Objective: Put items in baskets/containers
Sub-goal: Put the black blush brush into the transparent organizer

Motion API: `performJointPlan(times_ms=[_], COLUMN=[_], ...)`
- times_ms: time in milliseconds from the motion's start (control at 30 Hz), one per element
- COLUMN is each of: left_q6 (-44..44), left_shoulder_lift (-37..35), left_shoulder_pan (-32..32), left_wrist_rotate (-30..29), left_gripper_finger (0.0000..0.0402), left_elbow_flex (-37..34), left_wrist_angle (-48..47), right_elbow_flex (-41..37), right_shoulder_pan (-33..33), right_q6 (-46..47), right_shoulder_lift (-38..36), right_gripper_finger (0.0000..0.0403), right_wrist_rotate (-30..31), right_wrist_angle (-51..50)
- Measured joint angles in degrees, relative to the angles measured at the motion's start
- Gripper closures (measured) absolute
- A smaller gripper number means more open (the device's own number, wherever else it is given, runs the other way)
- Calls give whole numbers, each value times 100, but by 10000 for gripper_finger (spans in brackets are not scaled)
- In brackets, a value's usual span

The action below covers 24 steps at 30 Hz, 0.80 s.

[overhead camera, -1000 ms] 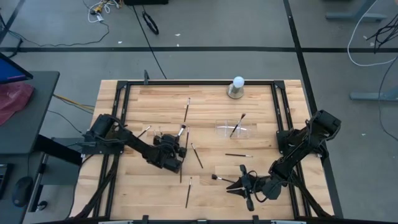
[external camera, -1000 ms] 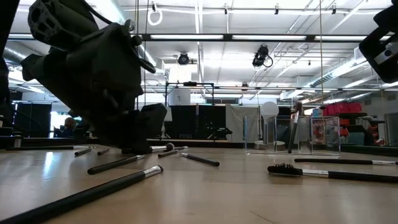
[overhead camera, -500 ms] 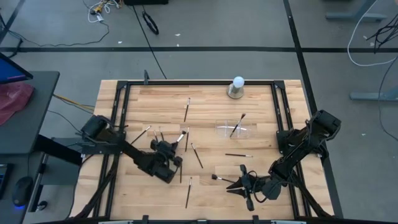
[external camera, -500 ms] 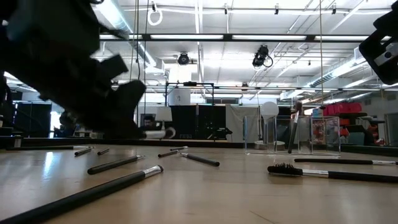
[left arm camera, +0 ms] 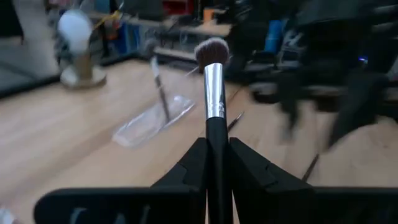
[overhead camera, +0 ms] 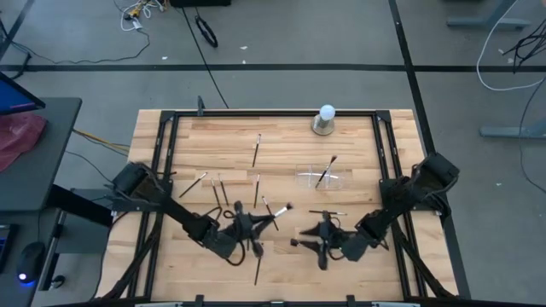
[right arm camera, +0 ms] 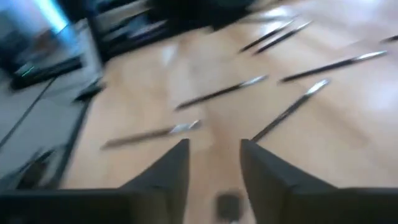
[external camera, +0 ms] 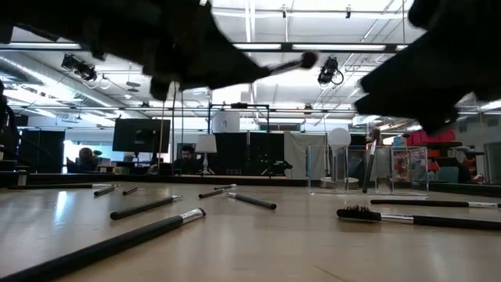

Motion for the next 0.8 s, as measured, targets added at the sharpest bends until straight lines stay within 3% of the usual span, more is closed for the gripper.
performJointPlan(times_ms=[100,200,367,533,800], left_q6=[495,762,1034,1013,915], left_shoulder_lift=[214,397,583,590,591], left_shoulder_pan=[-2,-2,-2,-2,1], left_wrist_rotate=[6,32,0,-57,-21], left_gripper_finger=[354,354,354,353,344], left_elbow_flex=[340,615,822,823,821], left_wrist_angle=[6,26,24,23,-16], right_elbow_flex=[-4,-4,-4,-4,10], right_shoulder_pan=[-172,-260,-295,-317,-369], right_q6=[-388,-970,-1368,-1379,-1382], right_shoulder_lift=[301,443,440,435,420], right_gripper_finger=[194,161,150,200,358], right_wrist_rotate=[550,673,900,970,858], right_wrist_angle=[786,1832,2648,2734,2812])
